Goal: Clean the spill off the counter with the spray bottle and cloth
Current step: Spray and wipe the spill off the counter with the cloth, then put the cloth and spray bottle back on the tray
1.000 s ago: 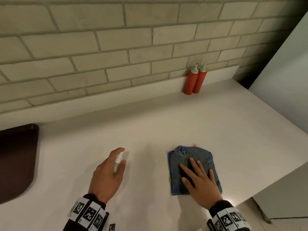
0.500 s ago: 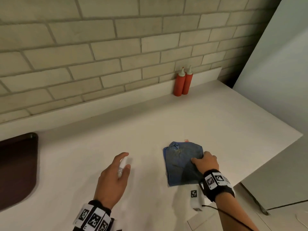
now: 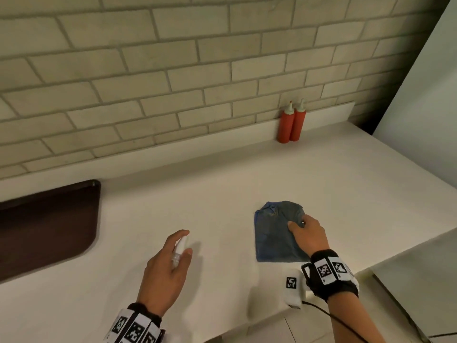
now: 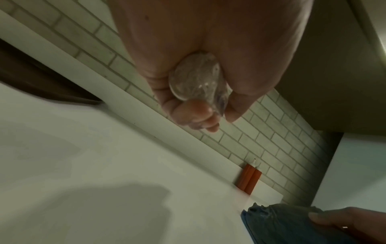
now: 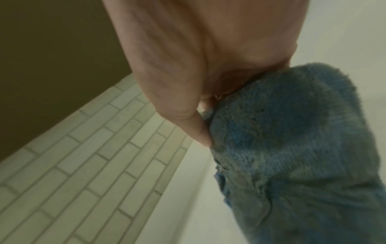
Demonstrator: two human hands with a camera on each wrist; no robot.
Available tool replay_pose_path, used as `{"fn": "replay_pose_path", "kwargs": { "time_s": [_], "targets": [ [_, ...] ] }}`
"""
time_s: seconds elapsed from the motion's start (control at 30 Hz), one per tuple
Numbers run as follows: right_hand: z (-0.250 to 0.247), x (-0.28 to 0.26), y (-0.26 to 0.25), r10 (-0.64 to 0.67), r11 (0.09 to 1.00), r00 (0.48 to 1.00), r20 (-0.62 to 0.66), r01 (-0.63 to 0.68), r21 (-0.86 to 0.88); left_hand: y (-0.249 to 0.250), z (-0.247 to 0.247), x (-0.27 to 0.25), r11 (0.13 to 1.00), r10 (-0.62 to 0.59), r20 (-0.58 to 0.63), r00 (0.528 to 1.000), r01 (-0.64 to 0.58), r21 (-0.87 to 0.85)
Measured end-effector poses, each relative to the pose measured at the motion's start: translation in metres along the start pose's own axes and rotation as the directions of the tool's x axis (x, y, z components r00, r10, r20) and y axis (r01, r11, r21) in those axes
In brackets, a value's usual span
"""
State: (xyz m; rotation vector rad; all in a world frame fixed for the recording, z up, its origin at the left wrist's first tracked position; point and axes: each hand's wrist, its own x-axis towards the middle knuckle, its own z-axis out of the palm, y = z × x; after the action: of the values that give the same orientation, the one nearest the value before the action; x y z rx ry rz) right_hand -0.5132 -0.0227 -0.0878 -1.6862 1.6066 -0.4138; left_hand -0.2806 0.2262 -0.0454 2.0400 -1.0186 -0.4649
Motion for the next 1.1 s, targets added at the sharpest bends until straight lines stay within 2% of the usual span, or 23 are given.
{"fn": "replay_pose_path", "kwargs": {
  "time_s": [0.27,0.5,0.77,1.0,1.1],
  "targets": [
    [0.013,-0.039,-0.052,-0.205,0.978,0.975,0.089,0.202,0.045,-0.019,-0.047,-0.032,0.999,-0.036,-0.117,0.992,0.036,-0.003],
    [0.061,-0.076,-0.115,-0.331,0.943,0.921,0.206,0.333,0.028,-0.066,-0.097,-0.033,0.997,-0.076,-0.224,0.972,0.068,-0.045],
    [0.170,-0.134,-0.229,-0.429,0.901,0.824,0.371,0.418,0.114,-0.144,-0.192,-0.014,0.996,-0.081,-0.279,0.957,0.065,-0.065],
    [0.294,-0.164,-0.341,-0.463,0.884,0.705,0.537,0.414,0.219,-0.229,-0.270,0.019,0.989,-0.146,-0.326,0.934,0.133,-0.060],
    [0.347,-0.170,-0.382,-0.435,0.898,0.675,0.596,0.375,0.231,-0.258,-0.302,0.034,0.983,-0.183,-0.356,0.916,0.170,-0.067]
  ]
}}
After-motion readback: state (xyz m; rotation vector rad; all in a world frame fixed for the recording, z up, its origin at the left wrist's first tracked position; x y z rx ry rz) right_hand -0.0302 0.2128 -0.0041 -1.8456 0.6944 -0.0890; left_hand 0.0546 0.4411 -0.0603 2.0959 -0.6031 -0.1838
